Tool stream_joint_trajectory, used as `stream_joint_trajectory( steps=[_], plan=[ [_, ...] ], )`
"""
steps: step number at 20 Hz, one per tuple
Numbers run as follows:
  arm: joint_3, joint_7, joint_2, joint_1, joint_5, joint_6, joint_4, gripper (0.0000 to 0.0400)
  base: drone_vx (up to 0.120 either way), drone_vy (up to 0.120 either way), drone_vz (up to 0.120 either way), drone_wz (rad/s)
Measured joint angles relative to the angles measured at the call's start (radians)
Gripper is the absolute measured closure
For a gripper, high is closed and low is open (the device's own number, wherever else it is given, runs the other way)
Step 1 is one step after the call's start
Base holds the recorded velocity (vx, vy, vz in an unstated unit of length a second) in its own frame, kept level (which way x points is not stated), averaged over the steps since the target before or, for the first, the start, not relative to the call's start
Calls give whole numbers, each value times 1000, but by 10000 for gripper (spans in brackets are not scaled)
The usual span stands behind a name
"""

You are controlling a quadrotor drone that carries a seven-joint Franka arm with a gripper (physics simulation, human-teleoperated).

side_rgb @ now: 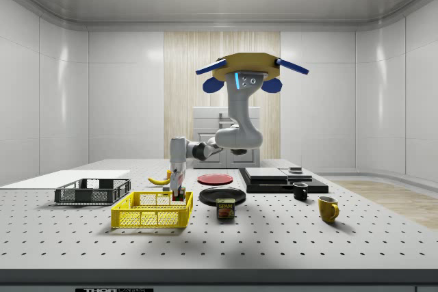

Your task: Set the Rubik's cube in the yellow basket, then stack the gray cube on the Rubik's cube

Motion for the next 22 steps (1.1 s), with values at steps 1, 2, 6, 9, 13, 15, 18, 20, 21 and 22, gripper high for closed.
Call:
stream_joint_trajectory(
  steps=[1, 2, 6, 9, 13, 15, 18, 20, 21, 22],
  plan=[
    [0, 0, -1, 0, 0, 1, 0, 78, 120, 0, 0, 0],
    [0, 0, -1, 0, 0, 1, 0, 78, 120, 0, 0, 0],
    [0, 1, -3, -1, 1, 3, 0, 78, 120, 0, 0, 0],
    [1, 1, -5, -1, 2, 5, 0, 78, 120, 0, 0, 0],
    [-26, 1, -7, -6, -22, 17, 7, 78, 10, 0, 0, 0],
    [-50, 2, -8, -10, -44, 27, 13, 78, 0, 0, 0, 0],
    [-93, 2, -8, -18, -83, 44, 26, 78, 0, 0, 0, 0],
    [-118, 0, -8, -21, -107, 55, 35, 78, 0, 0, 0, 0],
    [-128, 0, -8, -18, -116, 59, 38, 78, 0, 0, 0, 0],
    [-136, -4, -9, -13, -123, 64, 41, 76, 0, 0, 0, 0]
  ],
)
